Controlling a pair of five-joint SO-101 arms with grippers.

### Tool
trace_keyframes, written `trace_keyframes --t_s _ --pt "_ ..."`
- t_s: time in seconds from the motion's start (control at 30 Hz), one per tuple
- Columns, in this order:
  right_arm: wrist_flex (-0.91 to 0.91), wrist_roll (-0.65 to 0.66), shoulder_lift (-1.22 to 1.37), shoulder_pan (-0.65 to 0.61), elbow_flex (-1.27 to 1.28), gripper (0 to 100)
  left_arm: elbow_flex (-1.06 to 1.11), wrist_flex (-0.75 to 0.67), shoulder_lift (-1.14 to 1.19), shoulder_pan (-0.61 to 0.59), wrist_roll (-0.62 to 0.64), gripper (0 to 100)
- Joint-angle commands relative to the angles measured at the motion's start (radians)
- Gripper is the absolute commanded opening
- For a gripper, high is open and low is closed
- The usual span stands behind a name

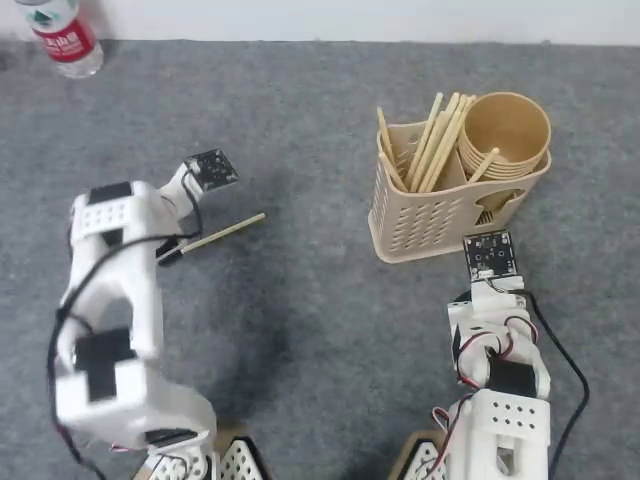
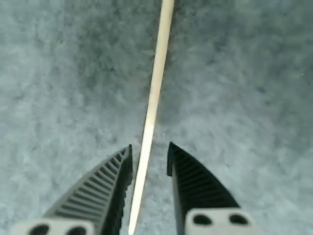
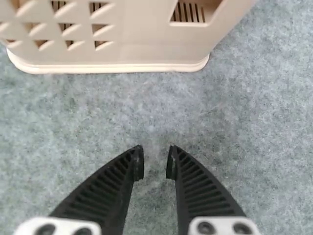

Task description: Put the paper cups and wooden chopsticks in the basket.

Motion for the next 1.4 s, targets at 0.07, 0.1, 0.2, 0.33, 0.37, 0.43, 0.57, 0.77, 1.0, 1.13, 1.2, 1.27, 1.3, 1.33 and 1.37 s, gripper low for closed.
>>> trace_keyframes --t_s 0.07,0.1,0.2,0.33,0.37,0.43,0.57,0.77,1.0,1.13,1.2,1.27,1.3,1.33,1.37 --pt "-0.018 0.012 -0.01 -0.008 -0.008 9.7 -0.176 0.041 0.186 -0.008 -0.066 16" --pt "-0.019 0.012 -0.01 -0.008 -0.008 9.7 -0.188 0.034 0.203 -0.008 -0.069 16" --pt "-0.019 0.012 -0.01 -0.008 -0.008 9.7 -0.208 0.031 0.247 -0.006 -0.081 16" --pt "-0.019 0.012 -0.01 -0.008 -0.008 9.7 -0.216 0.038 0.285 -0.005 -0.143 16" --pt "-0.019 0.012 -0.01 -0.01 -0.008 9.7 -0.216 0.038 0.285 -0.005 -0.143 16" --pt "-0.016 0.012 -0.01 -0.027 -0.008 9.7 -0.217 0.037 0.281 -0.005 -0.146 16" --pt "-0.013 0.012 -0.01 -0.033 -0.006 9.7 -0.225 0.057 0.285 0.018 -0.152 16" --pt "-0.013 0.012 -0.01 -0.03 -0.006 9.7 -0.323 0.394 0.29 0.08 -0.313 1" --pt "-0.013 0.012 -0.01 -0.028 -0.006 9.7 -0.595 0.726 0.279 0.089 -0.319 1" --pt "-0.012 0.012 -0.01 -0.028 -0.006 9.7 -0.723 0.753 0.193 0.112 -0.219 1" --pt "-0.012 0.012 -0.01 -0.03 -0.006 9.7 -0.728 0.753 0.094 0.158 -0.18 1" --pt "-0.012 0.012 -0.01 -0.03 -0.006 9.7 -0.727 0.752 -0.029 0.229 -0.103 1" --pt "-0.012 0.012 -0.01 -0.031 -0.006 9.7 -0.727 0.752 -0.092 0.276 -0.06 1" --pt "-0.012 0.012 -0.01 -0.031 -0.006 9.7 -0.728 0.752 -0.152 0.331 -0.014 1" --pt "-0.012 0.012 -0.01 -0.031 -0.006 9.7 -0.728 0.749 -0.215 0.391 0.04 1"
